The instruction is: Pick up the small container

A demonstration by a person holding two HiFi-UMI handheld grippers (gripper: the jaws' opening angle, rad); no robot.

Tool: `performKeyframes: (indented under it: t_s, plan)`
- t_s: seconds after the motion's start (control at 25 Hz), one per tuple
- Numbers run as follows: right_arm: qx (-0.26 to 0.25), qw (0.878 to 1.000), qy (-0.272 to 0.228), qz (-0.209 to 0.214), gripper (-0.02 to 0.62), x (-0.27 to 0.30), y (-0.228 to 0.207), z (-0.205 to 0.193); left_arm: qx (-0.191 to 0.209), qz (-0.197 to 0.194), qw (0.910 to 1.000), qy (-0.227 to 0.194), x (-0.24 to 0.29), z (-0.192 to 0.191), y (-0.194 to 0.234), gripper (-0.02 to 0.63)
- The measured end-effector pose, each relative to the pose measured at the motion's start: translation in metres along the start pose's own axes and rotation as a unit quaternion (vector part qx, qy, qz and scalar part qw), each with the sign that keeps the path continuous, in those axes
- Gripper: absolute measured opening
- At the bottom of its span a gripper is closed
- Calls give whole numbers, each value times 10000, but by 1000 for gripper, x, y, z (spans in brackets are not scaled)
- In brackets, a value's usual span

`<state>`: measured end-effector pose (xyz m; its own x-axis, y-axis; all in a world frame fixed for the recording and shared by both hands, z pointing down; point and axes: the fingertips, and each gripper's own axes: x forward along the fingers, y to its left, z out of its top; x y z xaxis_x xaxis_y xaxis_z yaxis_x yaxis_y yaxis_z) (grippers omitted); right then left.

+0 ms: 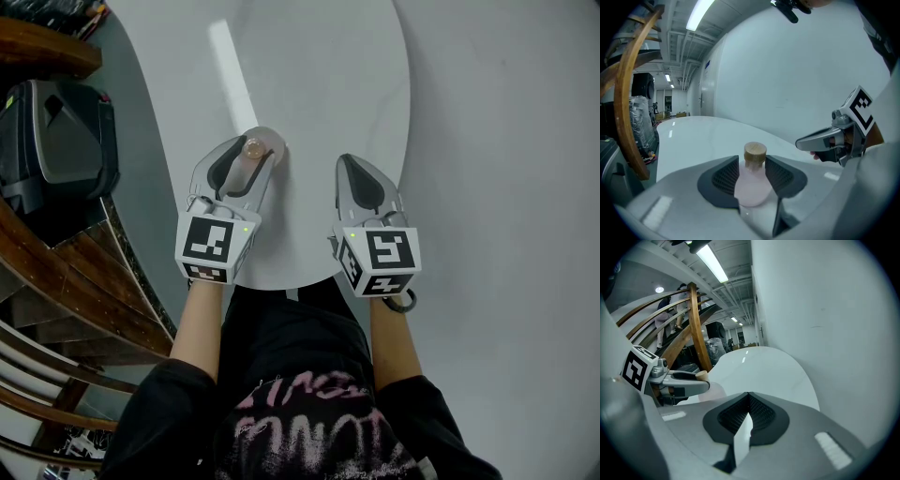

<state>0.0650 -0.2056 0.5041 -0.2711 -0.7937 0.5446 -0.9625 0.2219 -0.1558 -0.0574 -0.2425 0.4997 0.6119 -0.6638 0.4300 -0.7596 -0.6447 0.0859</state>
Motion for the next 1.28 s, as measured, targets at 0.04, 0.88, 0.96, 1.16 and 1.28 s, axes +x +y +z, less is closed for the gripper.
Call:
performKeyframes:
  t_s: [0.04, 0.88, 0.96, 1.16, 1.28]
  plan:
    - [-4, 10000, 2, -3, 11, 0, 0, 0, 38, 2, 10000, -3, 0, 0, 0, 173]
    - [-17, 10000, 24, -81, 11, -7, -2, 0, 215, -105, 9997, -111, -1, 7, -5, 133]
    - [-25, 9999, 31, -95, 11, -7, -2, -2, 204, -115, 9996, -149, -2, 6, -5, 133]
    - [-41, 9999, 62, -133, 11, -7, -2, -4, 196, -143, 9994, -246, -3, 5, -4, 131]
    - [-60, 9998, 82, -150, 11, -8, -2, -5, 182, -194, 9992, -312, -4, 7, -4, 130]
